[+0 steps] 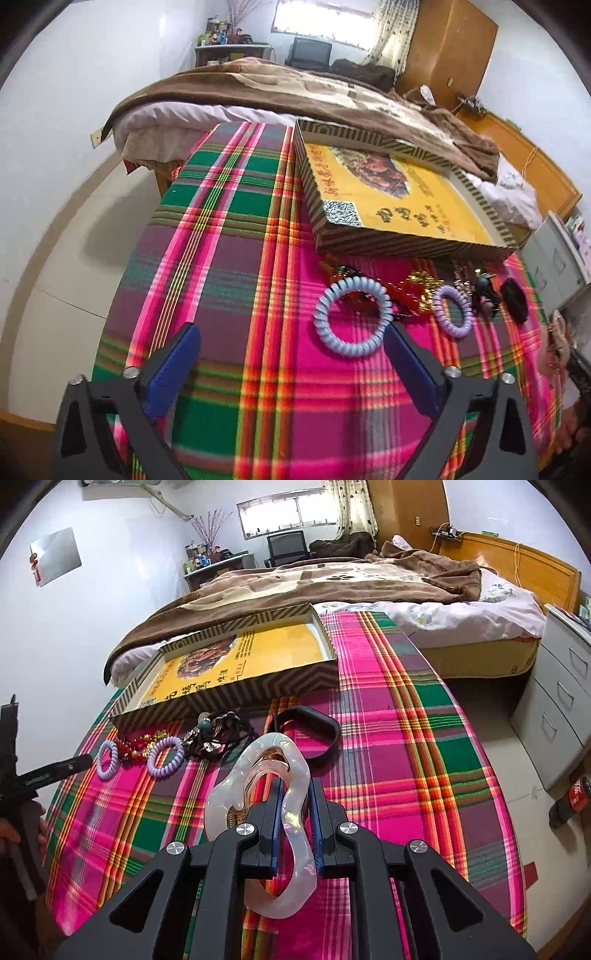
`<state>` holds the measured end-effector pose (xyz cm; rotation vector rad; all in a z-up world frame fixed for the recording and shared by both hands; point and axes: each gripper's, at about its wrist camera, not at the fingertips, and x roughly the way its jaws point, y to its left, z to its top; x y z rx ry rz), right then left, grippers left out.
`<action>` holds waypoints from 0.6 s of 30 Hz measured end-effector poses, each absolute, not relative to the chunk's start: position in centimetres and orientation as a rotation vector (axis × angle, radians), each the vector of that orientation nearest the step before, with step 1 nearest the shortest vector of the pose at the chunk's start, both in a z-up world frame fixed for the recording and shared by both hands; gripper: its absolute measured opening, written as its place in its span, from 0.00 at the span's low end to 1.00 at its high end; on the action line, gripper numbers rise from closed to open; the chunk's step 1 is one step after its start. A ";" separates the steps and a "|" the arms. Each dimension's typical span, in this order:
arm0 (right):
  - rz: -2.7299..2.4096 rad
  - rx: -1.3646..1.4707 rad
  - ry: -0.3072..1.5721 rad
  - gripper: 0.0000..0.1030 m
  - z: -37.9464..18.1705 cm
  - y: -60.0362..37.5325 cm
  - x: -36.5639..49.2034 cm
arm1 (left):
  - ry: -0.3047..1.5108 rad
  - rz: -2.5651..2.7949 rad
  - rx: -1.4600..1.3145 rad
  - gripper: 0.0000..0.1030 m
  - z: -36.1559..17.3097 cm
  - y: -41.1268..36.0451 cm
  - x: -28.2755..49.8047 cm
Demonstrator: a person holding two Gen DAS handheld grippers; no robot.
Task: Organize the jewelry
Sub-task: 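Reach the right gripper to the clear hair claw clip and close on it, then grasp the blue-white coil bracelet with the left gripper while the right gripper carries the clip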
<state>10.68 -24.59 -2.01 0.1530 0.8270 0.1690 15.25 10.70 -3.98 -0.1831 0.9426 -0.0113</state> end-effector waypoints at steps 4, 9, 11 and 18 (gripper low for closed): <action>0.177 0.147 0.823 0.13 -1.8 -24.2 10.9 | 0.954 -0.013 -0.117 0.86 -4.3 9.9 16.0; 0.182 0.142 0.831 0.13 -2.0 -24.0 11.1 | 0.986 -0.018 -0.086 0.68 -5.2 9.4 16.7; 0.184 0.141 0.835 0.13 -2.1 -23.9 11.2 | 0.979 -0.007 -0.040 0.60 -5.2 8.9 16.8; 0.192 0.138 0.841 0.13 -2.2 -23.8 11.4 | 0.968 0.000 -0.008 0.20 -5.1 8.6 17.0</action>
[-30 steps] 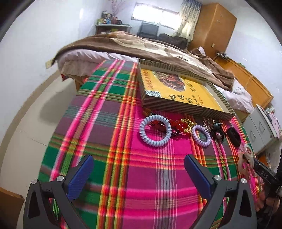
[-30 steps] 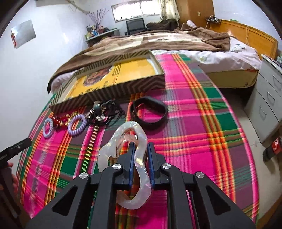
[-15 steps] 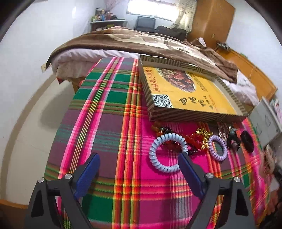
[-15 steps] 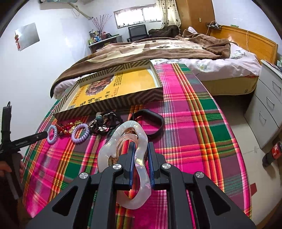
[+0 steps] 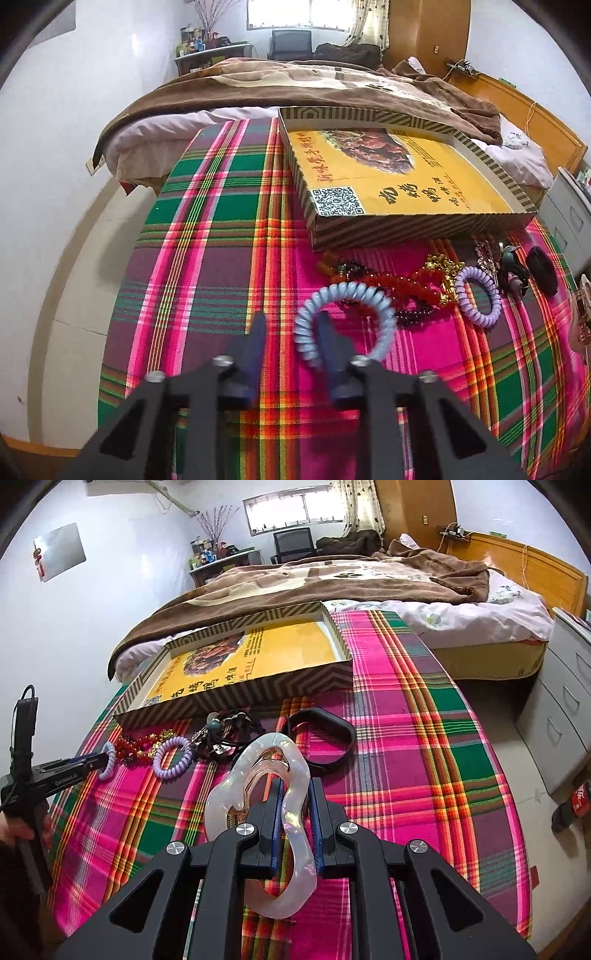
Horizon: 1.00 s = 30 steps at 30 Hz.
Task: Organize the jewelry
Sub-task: 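Grasp the blue-white coil bracelet with the left gripper while the right gripper carries the clip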
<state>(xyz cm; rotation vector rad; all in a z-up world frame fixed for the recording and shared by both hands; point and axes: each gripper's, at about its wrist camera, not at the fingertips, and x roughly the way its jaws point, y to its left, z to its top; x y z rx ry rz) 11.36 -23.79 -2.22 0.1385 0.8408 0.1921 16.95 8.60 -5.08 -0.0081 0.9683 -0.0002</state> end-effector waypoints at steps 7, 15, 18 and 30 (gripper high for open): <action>0.193 0.140 0.837 0.13 -2.1 -23.9 11.4 | 0.956 0.000 0.011 0.10 -4.7 8.6 16.4; 0.194 0.142 0.816 0.13 -1.5 -24.2 11.0 | 0.905 -0.002 -0.011 0.09 -2.4 9.0 15.1; 0.195 0.137 0.800 0.13 -0.8 -24.4 11.0 | 0.879 -0.010 -0.004 0.09 -0.9 9.0 14.6; 0.218 0.108 0.768 0.13 2.7 -24.4 15.0 | 0.831 -0.062 -0.034 0.10 3.1 8.7 17.2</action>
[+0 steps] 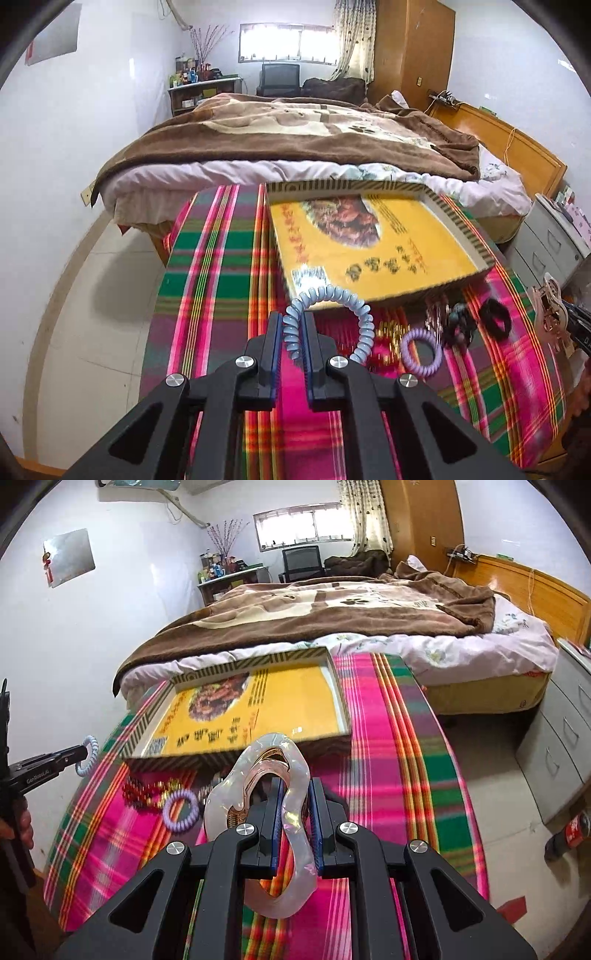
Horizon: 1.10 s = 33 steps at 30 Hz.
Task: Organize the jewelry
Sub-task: 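Grasp the blue-white coil bracelet with the left gripper while the right gripper carries the clip, then carry both items over the yellow box and open both grippers inside it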
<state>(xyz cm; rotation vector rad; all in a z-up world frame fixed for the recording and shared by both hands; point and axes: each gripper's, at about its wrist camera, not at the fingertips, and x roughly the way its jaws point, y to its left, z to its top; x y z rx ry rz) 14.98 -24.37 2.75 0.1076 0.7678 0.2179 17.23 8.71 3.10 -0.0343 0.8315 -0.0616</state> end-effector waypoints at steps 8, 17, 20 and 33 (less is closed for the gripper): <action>0.260 0.060 0.771 0.13 4.4 -22.7 21.1 | 0.829 -0.083 -0.058 0.10 3.7 8.0 22.0; 0.263 0.031 0.817 0.13 3.0 -21.1 29.1 | 0.857 -0.093 -0.085 0.10 2.5 7.4 28.2; 0.250 0.022 0.841 0.13 2.1 -20.9 31.3 | 0.869 -0.098 -0.080 0.10 2.0 7.1 30.4; 0.216 -0.030 0.949 0.13 -1.3 -19.9 38.9 | 0.955 -0.096 -0.060 0.10 -1.9 5.7 37.9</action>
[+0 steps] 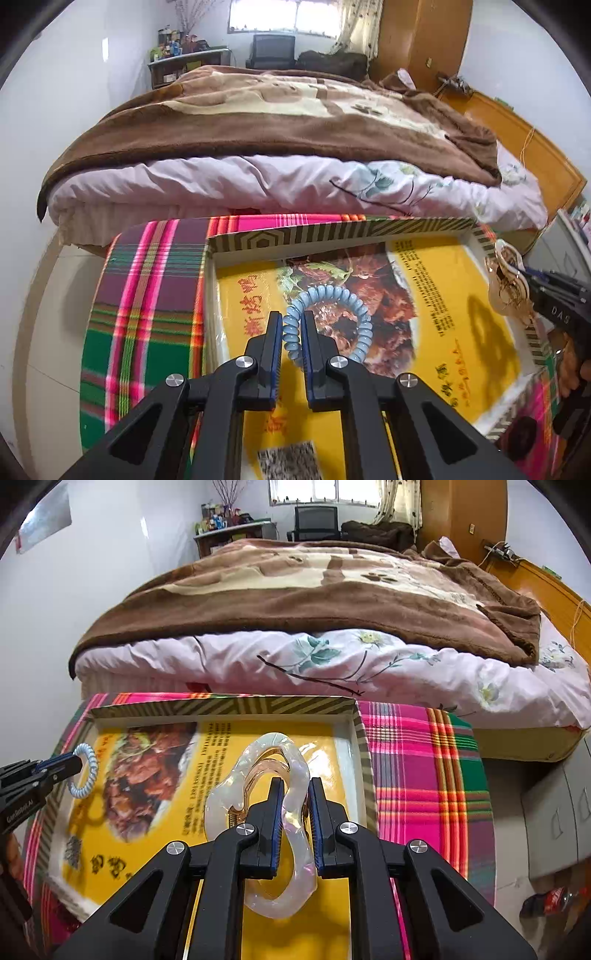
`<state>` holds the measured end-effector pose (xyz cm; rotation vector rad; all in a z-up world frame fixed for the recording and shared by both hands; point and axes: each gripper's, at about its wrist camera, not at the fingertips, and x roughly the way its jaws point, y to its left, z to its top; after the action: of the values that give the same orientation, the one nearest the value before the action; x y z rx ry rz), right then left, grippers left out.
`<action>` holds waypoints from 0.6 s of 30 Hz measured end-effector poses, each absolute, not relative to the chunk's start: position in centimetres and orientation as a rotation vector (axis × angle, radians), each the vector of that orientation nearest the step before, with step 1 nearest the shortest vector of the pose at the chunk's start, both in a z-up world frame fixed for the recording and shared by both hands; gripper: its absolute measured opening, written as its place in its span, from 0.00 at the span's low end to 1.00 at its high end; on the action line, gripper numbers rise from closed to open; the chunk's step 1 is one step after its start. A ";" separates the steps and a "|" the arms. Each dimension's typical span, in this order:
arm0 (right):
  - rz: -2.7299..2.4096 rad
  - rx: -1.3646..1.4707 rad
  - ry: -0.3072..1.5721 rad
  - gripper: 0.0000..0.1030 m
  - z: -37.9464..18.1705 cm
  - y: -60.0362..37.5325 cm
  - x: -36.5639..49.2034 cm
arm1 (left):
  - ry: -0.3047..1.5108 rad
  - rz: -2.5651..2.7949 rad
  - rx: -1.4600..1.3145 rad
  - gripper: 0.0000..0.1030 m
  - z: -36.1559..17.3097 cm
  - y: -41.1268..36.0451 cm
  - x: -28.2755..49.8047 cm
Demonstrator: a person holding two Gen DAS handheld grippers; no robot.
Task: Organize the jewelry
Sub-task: 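Carry both items over the yellow box and open both grippers inside it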
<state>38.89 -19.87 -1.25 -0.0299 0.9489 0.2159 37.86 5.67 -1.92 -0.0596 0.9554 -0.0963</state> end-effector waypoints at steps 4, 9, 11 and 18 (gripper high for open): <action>0.208 -0.048 0.970 0.13 -2.1 -19.8 40.0 | 0.986 -0.092 -0.064 0.10 -3.2 5.4 38.9; 0.197 -0.065 0.984 0.13 -2.7 -19.7 40.7 | 1.009 -0.089 -0.063 0.10 -4.3 5.3 39.4; 0.199 -0.063 0.988 0.13 -2.9 -19.6 40.7 | 1.011 -0.084 -0.058 0.10 -4.5 5.2 39.5; 0.186 -0.042 0.993 0.15 -3.3 -19.9 41.1 | 1.022 -0.097 -0.061 0.10 -4.9 5.3 39.6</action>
<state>41.11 -19.90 -3.30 -0.0422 0.9925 0.1864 39.59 5.30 -4.87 -0.0611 1.0219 -0.0974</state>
